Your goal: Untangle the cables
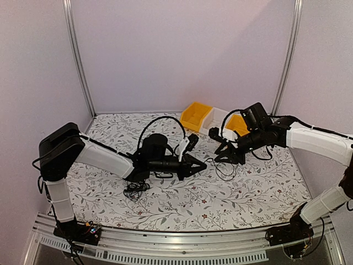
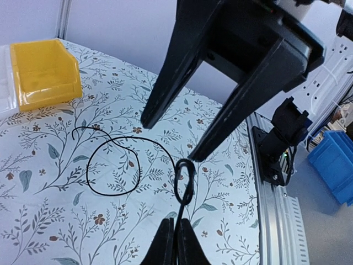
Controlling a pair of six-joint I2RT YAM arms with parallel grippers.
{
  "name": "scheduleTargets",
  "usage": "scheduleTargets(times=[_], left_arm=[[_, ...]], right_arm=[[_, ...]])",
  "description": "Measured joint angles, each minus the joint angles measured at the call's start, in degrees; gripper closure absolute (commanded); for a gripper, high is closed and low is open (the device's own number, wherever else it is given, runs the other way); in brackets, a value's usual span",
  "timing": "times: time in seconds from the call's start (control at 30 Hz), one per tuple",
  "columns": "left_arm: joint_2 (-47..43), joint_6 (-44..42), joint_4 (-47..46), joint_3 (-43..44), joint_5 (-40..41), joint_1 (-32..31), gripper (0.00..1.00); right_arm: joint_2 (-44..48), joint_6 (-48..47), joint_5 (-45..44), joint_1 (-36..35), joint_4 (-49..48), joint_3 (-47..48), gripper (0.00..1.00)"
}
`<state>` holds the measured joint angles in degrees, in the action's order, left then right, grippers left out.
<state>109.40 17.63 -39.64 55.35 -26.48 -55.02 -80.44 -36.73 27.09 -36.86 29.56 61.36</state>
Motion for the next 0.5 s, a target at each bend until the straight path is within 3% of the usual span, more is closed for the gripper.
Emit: scheduleTargets(times=[0.27, 0.5], left_arm=[[0.0, 0.04, 0.0, 0.0, -2.58, 0.0, 1.0], [0.0, 0.5, 0.02, 0.0, -3.87, 0.0, 1.0]], right_arm=[[-2.27, -0.39, 0.44, 0.0, -0.04, 0.11, 0.75], [-2.27, -0.83, 2.73, 0.0, 0.0, 0.17, 0.75]])
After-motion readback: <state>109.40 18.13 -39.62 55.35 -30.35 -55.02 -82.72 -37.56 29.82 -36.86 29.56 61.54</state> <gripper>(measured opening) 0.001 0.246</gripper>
